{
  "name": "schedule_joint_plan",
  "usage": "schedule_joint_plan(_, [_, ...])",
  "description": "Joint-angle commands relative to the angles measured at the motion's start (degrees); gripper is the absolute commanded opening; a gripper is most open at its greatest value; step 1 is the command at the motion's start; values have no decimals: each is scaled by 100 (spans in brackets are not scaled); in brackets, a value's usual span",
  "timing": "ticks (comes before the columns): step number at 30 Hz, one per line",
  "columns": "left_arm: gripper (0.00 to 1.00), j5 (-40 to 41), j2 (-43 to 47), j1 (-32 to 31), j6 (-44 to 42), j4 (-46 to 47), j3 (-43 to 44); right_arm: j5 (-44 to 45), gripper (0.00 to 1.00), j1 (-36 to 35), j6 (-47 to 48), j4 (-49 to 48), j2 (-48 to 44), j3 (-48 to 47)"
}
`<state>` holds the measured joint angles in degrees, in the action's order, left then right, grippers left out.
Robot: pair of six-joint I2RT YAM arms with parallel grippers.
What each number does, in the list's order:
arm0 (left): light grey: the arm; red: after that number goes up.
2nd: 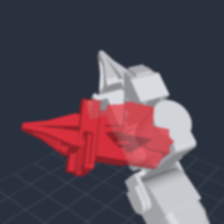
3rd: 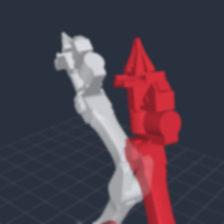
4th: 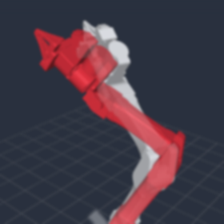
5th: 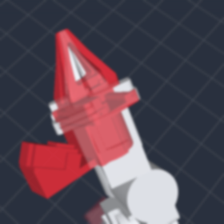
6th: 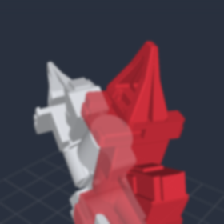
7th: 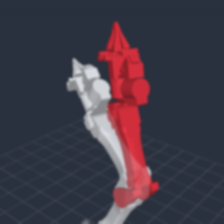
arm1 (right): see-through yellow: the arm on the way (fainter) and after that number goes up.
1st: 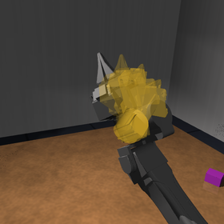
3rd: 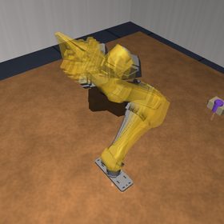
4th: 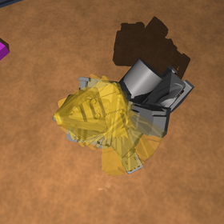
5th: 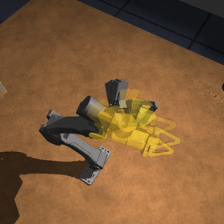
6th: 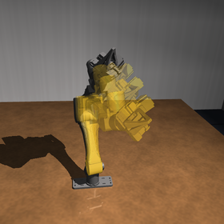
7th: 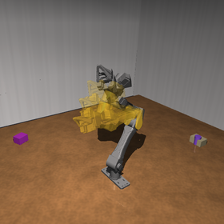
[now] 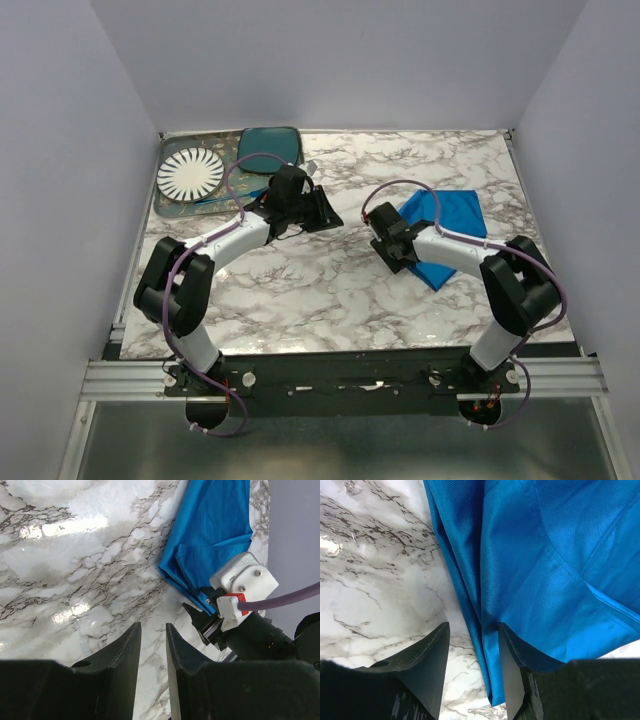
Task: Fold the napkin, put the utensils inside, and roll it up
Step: Roll the napkin with the utensil
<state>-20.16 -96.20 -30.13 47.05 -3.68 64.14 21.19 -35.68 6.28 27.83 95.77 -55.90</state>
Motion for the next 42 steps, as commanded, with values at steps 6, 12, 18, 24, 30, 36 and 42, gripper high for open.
schedule_joint_plan(6, [35,-128,14,-11,33,149,-77,95,48,-18,154,-252,443,-378])
schedule_joint_plan(12, [35,-137,-4,-19,68,192,-112,271,42,-18,206,-401,575,-290])
schedule_joint_plan(18, [35,-137,-4,-10,68,210,-112,561,32,-18,259,-533,619,-211])
schedule_joint_plan(24, [38,-146,5,-28,120,324,-253,378,15,-9,277,-586,636,-290])
schedule_joint_plan(30, [44,-155,40,-28,147,333,-393,44,1,-9,128,-499,715,-457])
schedule_joint_plan(36, [45,-216,23,-19,156,464,-499,-484,1,-27,-232,-235,680,-694])
schedule_joint_plan(42, [47,-234,119,-19,156,561,-788,-1011,1,-132,-793,55,654,-914])
